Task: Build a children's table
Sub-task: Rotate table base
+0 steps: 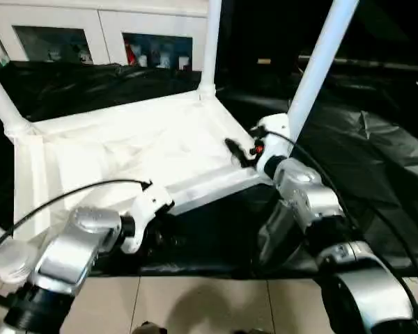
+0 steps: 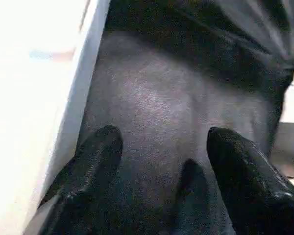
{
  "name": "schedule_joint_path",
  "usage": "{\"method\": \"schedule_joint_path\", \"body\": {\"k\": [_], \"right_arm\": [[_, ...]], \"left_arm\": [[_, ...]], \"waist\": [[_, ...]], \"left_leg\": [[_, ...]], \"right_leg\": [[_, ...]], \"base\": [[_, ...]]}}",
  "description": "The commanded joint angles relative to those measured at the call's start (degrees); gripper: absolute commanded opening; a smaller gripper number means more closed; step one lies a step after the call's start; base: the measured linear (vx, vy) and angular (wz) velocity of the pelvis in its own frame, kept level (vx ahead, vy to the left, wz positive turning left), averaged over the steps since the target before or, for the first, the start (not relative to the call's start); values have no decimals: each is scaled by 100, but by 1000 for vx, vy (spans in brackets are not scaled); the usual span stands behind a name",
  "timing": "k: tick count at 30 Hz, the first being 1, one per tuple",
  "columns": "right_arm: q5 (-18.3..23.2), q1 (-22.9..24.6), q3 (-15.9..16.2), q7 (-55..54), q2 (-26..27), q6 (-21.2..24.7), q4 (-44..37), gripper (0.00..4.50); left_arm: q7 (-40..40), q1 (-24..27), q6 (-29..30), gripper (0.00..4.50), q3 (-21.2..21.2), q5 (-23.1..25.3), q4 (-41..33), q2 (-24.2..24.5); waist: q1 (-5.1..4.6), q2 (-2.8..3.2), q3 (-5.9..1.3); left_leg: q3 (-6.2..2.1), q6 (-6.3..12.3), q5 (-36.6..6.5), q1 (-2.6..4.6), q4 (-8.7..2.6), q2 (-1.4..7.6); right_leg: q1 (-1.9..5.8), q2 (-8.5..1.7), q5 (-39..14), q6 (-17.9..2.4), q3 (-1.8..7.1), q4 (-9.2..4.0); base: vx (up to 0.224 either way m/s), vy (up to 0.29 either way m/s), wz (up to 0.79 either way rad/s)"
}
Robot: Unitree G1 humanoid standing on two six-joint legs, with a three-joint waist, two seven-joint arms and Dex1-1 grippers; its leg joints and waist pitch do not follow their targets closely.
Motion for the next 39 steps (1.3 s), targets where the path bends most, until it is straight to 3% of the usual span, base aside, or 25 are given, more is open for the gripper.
{"method": "schedule_joint_path", "body": {"k": [1,3,6,8,10,12,13,14,18,23,26,27,28,30,31,32,33,34,36,39], "right_arm": [[90,-221,-430,-621,-120,-332,571,381],[124,-286,-526,-770,-144,-392,722,381],[343,-509,-1109,-1597,-529,-646,1335,381],[342,-573,-1250,-1806,-826,-814,1585,381],[341,-575,-1252,-1809,-832,-819,1591,381],[292,-625,-1291,-1825,-1165,-972,1796,381],[292,-625,-1291,-1825,-1165,-972,1796,381],[231,-636,-1280,-1837,-1280,-1018,1855,381],[133,-686,-1294,-1669,-1718,-1106,2074,381],[-192,-722,-965,-626,-1930,-1031,2235,381],[-256,-569,-656,472,-1773,-1128,2038,381],[-256,-569,-656,472,-1773,-1128,2038,381],[-228,-373,-544,939,-1659,-1161,1802,381],[-191,-126,-484,1170,-1568,-1146,1544,381],[-222,180,-415,1096,-1486,-1254,1254,381],[-239,270,-399,1072,-1462,-1293,1172,381],[-199,451,-417,1009,-1407,-1300,987,381],[-169,543,-429,978,-1379,-1295,891,381],[-93,782,-451,1002,-1344,-1231,624,381],[117,1435,-482,1223,-1337,-1066,-169,381]], "left_arm": [[333,22,84,356,94,163,-180,48],[396,30,98,378,80,197,-182,73],[634,97,-225,393,43,364,-2,161],[766,88,-339,407,110,339,50,135],[769,87,-341,420,111,338,51,134],[812,65,-502,435,144,262,64,112],[812,65,-502,442,144,262,64,112],[810,60,-566,447,146,230,60,104],[590,121,-943,447,181,11,-39,132],[-72,514,-1309,447,367,-562,-345,387],[-376,860,-1629,447,900,-1070,-308,491],[-376,860,-1629,447,900,-1070,-308,491],[-425,990,-1814,447,1264,-1291,-151,513],[-466,1102,-1984,447,1524,-1369,33,633],[-489,1199,-2126,447,1825,-1493,183,694],[-496,1229,-2171,447,1914,-1536,226,712],[-527,1295,-2231,447,2099,-1632,277,733],[-544,1331,-2259,447,2192,-1680,298,743],[-519,1407,-2331,447,2449,-1827,341,709],[-401,1612,-2512,447,3083,-2147,452,611]], "waist": [[-41,42,-398],[-28,44,-397],[10,49,-403],[96,62,-387],[145,37,-386],[128,20,-398],[129,19,-420],[108,6,-430],[105,-32,-472],[40,-33,-465],[-54,-34,-454],[-90,-12,-451],[-100,-1,-448],[-104,4,-426],[-92,43,-439],[-98,36,-427],[-89,68,-427],[-91,69,-435],[-84,101,-418],[-80,97,-396]], "left_leg": [[-105,-272,-1769,197,-432,214],[-94,-282,-1905,225,-416,204],[-98,-323,-2017,255,-410,203],[-40,-388,-2212,360,-372,200],[-15,-409,-2346,375,-356,179],[-42,-359,-2212,257,-383,171],[-50,-336,-2082,232,-387,173],[-62,-304,-1860,149,-381,171],[-26,-97,-1462,98,-296,146],[-29,101,-1321,25,-268,143],[-51,150,-1339,-22,-280,150],[-55,152,-1398,-1,-281,163],[-51,149,-1492,37,-277,172],[-63,160,-1592,28,-306,180],[-66,126,-1590,70,-303,182],[-59,109,-1594,70,-315,186],[-73,45,-1650,91,-335,190],[-62,-7,-1768,139,-335,209],[-73,-71,-1975,140,-360,207],[-91,-177,-2337,164,-398,213]], "right_leg": [[135,-258,-1786,-963,247,-377],[102,-247,-1924,-922,250,-391],[76,-235,-1998,-853,243,-396],[-26,-177,-1949,-848,259,-423],[-53,-151,-1990,-816,280,-424],[41,-155,-1954,-752,286,-376],[72,-165,-1865,-745,283,-350],[119,-176,-1682,-733,282,-314],[141,-172,-1240,-852,282,-266],[172,-173,-1154,-990,275,-243],[202,-186,-1218,-1096,271,-244],[185,-182,-1231,-1148,274,-249],[165,-177,-1282,-1203,279,-261],[168,-180,-1401,-1174,284,-282],[150,-171,-1409,-1165,288,-276],[141,-162,-1393,-1163,293,-286],[145,-165,-1447,-1165,291,-288],[108,-144,-1423,-1217,291,-285],[108,-148,-1535,-1234,292,-289],[100,-153,-1813,-1051,300,-341]], "base": [[0,0,0],[0,0,0],[0,0,0],[-12,-2,11],[-26,2,26],[-4,7,9],[0,0,0],[0,0,0],[0,0,0],[0,0,0],[0,0,0],[0,0,0],[0,0,0],[0,0,0],[0,0,0],[0,0,0],[0,0,0],[0,0,0],[0,0,0],[0,0,0]]}}
